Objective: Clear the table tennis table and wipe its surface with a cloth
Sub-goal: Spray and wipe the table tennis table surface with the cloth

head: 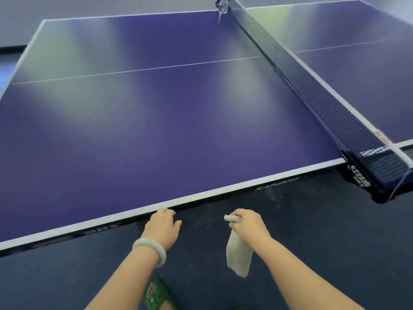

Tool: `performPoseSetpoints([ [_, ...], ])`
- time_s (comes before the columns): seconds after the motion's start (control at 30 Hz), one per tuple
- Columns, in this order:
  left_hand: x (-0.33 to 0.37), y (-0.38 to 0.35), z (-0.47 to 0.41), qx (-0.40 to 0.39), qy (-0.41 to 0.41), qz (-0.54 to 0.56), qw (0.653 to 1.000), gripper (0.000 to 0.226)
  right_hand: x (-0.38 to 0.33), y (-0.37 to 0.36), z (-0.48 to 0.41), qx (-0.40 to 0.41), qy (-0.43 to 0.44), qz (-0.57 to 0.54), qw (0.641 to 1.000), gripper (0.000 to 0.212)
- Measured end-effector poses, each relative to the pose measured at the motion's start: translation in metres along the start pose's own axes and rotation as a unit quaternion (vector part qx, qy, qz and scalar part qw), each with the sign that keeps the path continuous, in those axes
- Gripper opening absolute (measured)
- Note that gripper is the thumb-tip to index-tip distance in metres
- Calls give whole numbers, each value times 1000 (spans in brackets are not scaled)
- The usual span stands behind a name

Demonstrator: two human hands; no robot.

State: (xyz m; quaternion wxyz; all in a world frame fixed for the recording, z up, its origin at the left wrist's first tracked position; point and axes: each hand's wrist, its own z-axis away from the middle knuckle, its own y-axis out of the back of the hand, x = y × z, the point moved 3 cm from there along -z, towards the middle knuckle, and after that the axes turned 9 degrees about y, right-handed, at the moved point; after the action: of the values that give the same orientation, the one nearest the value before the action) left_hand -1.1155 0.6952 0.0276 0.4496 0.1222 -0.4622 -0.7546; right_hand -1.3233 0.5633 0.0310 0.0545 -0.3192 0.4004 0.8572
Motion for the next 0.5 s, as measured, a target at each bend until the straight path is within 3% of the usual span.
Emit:
performPoseSetpoints([
  [0.1,61,-22,25,-16,-37,39,998,42,32,43,18,19,4,-7,1000,14],
  [0.27,158,-40,53,-20,-99,14,995,35,86,114,47,48,11,-20,999,10],
  [0.5,280,-45,69,-20,-178,-26,983,33,142,215,75,148,25,-74,986,9],
])
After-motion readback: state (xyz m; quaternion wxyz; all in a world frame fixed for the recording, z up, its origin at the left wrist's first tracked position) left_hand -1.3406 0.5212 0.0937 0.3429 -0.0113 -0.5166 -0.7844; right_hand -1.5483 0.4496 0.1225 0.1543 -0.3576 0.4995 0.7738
